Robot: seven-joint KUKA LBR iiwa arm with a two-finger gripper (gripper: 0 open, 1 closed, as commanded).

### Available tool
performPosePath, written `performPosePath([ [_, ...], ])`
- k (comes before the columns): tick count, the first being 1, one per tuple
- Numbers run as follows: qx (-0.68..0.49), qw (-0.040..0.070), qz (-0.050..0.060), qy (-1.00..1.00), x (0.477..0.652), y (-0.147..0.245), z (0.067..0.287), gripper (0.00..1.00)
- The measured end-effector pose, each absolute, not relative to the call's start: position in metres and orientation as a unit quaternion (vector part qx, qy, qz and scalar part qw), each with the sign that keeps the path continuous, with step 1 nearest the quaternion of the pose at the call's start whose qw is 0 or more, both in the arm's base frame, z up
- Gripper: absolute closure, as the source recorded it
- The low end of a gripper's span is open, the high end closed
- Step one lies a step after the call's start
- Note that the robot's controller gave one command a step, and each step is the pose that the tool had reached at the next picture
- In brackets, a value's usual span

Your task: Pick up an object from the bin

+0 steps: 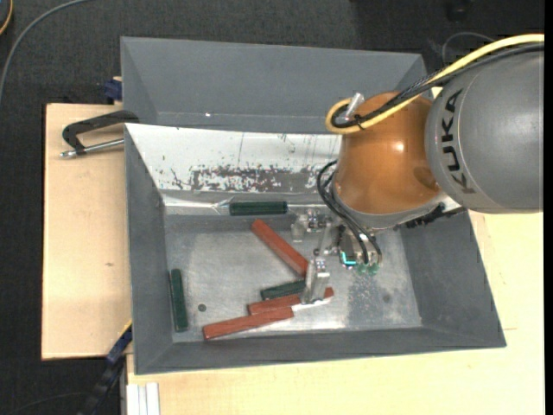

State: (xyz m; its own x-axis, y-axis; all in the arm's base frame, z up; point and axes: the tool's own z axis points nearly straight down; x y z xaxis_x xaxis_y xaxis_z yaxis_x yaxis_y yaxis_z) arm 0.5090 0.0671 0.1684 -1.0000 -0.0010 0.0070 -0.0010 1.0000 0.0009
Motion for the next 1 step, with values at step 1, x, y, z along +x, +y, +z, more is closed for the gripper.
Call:
performPosePath([
  [1,-0.17,-0.001,-0.001,-0.985,0.5665,0.0451,0.0701,0.0],
])
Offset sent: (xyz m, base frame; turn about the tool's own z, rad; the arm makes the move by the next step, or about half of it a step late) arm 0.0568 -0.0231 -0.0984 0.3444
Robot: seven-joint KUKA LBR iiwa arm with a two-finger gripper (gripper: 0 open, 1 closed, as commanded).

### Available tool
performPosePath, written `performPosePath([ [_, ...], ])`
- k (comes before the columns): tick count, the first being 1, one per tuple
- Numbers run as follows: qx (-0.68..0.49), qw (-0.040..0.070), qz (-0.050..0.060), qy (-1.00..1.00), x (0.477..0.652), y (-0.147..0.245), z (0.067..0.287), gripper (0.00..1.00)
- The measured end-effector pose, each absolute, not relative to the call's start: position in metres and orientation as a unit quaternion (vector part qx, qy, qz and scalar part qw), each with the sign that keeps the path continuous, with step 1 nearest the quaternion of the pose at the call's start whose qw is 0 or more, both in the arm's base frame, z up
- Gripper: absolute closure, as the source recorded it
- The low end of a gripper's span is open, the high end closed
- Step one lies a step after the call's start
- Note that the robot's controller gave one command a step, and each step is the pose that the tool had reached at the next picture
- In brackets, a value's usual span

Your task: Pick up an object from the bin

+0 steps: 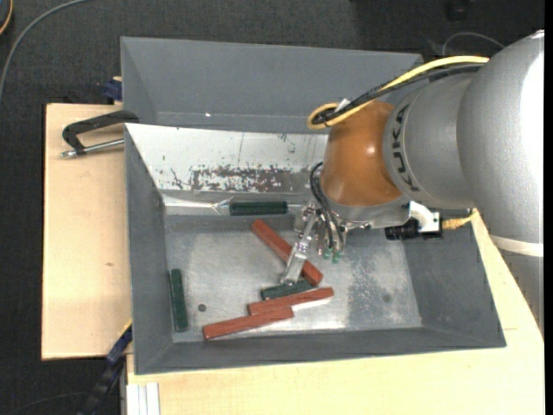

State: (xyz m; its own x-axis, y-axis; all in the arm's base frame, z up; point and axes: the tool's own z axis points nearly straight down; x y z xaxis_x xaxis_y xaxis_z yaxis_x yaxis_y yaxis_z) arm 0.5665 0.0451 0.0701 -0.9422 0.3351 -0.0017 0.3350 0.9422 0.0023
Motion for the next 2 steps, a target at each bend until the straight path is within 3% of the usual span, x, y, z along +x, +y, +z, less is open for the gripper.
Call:
performPosePath([
  [1,0.17,0.001,0.001,0.985,0.567,0.045,0.071,1.0],
  [2,0.196,0.008,0.002,0.981,0.572,0.024,0.282,1.0],
])
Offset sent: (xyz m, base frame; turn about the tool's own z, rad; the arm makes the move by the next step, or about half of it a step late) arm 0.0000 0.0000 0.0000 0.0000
